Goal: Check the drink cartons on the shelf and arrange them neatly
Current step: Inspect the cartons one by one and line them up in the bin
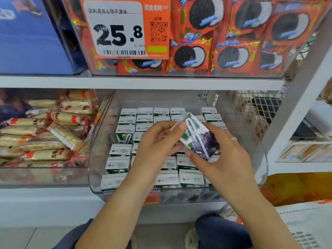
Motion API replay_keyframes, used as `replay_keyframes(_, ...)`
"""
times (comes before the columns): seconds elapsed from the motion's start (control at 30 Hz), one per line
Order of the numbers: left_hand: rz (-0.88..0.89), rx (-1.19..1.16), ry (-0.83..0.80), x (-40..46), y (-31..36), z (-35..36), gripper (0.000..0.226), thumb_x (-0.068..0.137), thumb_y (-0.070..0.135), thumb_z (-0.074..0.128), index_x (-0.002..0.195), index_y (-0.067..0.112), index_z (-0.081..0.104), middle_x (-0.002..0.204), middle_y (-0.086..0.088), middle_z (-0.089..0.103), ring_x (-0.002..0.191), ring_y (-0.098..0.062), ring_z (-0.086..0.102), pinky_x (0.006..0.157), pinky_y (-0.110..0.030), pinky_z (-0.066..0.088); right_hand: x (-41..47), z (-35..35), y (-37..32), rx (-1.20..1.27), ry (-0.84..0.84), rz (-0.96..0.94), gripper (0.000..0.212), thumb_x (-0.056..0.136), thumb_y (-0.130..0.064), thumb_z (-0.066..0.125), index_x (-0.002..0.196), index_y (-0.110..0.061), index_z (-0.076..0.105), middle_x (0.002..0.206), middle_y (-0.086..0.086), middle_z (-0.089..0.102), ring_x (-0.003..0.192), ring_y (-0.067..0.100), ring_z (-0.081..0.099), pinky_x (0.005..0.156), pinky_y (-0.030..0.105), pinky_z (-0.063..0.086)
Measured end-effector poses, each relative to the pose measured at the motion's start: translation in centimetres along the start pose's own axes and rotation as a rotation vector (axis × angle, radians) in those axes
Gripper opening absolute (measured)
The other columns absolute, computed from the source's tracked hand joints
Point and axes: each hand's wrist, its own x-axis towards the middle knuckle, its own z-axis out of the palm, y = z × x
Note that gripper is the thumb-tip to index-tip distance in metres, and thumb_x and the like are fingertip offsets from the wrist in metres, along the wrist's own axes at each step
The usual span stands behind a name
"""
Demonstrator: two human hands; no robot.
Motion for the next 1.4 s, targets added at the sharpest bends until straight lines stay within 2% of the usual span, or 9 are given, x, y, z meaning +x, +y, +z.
replay_keyframes(0.07, 0.007, 0.011, -0.015, -0.09, -0.03, 0.07, 0.041, 0.07, 0.034, 0.07, 0.102, 0.009, 0.068, 0.092, -0.003, 0.074, 0.085, -0.012, 0.072, 0.071, -0.019, 0.055, -0.08, -0.05, 0.02, 0.006, -0.009, 0.011, 0.064, 0.07, -0.046, 0.071, 0.129, -0.032, 0.05, 0.1, -0.018, 0.053, 0.079, -0.012, 0.051, 0.07, -0.005, 0.034)
replay_keyframes(0.27, 0.017, 0.075, -0.041, -0.19, -0.17, 0.07, 0.033, 0.071, 0.024, 0.074, 0.102, 0.013, 0.068, 0.097, -0.002, 0.074, 0.087, -0.015, 0.072, 0.071, -0.021, 0.056, -0.22, -0.27, 0.23, -0.021, -0.025, 0.022, 0.066, 0.07, -0.049, 0.07, 0.13, -0.032, 0.049, 0.103, -0.015, 0.057, 0.082, 0.001, 0.053, 0.063, 0.0, 0.036)
replay_keyframes(0.5, 0.005, 0.106, -0.041, -0.01, -0.6, 0.1, 0.022, 0.079, 0.016, 0.073, 0.101, 0.014, 0.068, 0.096, 0.0, 0.074, 0.089, -0.016, 0.071, 0.071, -0.02, 0.056, -0.33, -0.46, 0.38, -0.012, -0.032, 0.018, 0.065, 0.07, -0.045, 0.073, 0.13, -0.031, 0.05, 0.1, -0.016, 0.056, 0.076, -0.002, 0.05, 0.067, -0.004, 0.034)
replay_keyframes(0.73, 0.034, 0.123, -0.046, 0.05, -0.68, 0.06, 0.033, 0.069, 0.028, 0.075, 0.099, 0.018, 0.068, 0.094, 0.004, 0.075, 0.086, -0.013, 0.072, 0.07, -0.018, 0.055, -0.26, -0.35, 0.34, -0.03, -0.026, 0.018, 0.065, 0.071, -0.046, 0.074, 0.129, -0.033, 0.049, 0.099, -0.018, 0.055, 0.074, -0.011, 0.051, 0.065, -0.002, 0.036)
replay_keyframes(0.87, 0.037, 0.124, -0.038, 0.09, -0.73, 0.01, 0.03, 0.072, 0.026, 0.074, 0.1, 0.018, 0.068, 0.094, 0.004, 0.075, 0.086, -0.012, 0.072, 0.07, -0.019, 0.055, -0.29, -0.31, 0.17, -0.037, -0.014, 0.017, 0.063, 0.07, -0.045, 0.074, 0.128, -0.033, 0.05, 0.099, -0.018, 0.056, 0.074, -0.005, 0.053, 0.06, 0.003, 0.038)
replay_keyframes(1.07, 0.002, 0.107, -0.074, 0.11, -0.45, -0.01, 0.036, 0.08, 0.029, 0.066, 0.113, 0.014, 0.066, 0.106, -0.005, 0.072, 0.089, -0.013, 0.071, 0.075, -0.028, 0.059, -0.37, -0.23, -0.03, 0.249, 0.06, 0.09, 0.059, 0.067, -0.034, 0.079, 0.117, -0.043, 0.05, 0.102, -0.023, 0.06, 0.091, -0.005, 0.058, 0.069, 0.007, 0.045)
replay_keyframes(1.2, 0.006, 0.152, -0.134, 0.05, -0.52, -0.22, 0.029, 0.09, 0.016, 0.061, 0.118, 0.022, 0.063, 0.115, 0.003, 0.068, 0.098, -0.009, 0.068, 0.08, -0.025, 0.057, -0.5, -0.44, 0.04, 0.139, 0.13, 0.011, 0.061, 0.067, -0.02, 0.082, 0.1, -0.051, 0.041, 0.093, -0.024, 0.05, 0.091, -0.011, 0.051, 0.07, -0.003, 0.037)
replay_keyframes(1.3, -0.009, 0.177, -0.154, 0.1, -0.69, -0.46, 0.033, 0.092, 0.01, 0.059, 0.121, 0.025, 0.06, 0.12, 0.005, 0.065, 0.102, -0.005, 0.066, 0.08, -0.023, 0.056, -0.57, -0.47, 0.23, -0.008, 0.196, -0.115, 0.062, 0.068, -0.012, 0.081, 0.111, -0.038, 0.046, 0.1, -0.017, 0.047, 0.086, 0.001, 0.049, 0.074, -0.003, 0.037)
replay_keyframes(1.4, -0.016, 0.18, -0.17, 0.1, -0.71, -0.53, 0.036, 0.094, 0.006, 0.056, 0.124, 0.024, 0.059, 0.122, 0.002, 0.065, 0.105, -0.007, 0.065, 0.077, -0.022, 0.056, -0.49, -0.39, 0.26, -0.077, 0.252, -0.212, 0.064, 0.066, -0.006, 0.082, 0.117, -0.027, 0.049, 0.116, -0.005, 0.053, 0.094, 0.004, 0.048, 0.079, -0.001, 0.035)
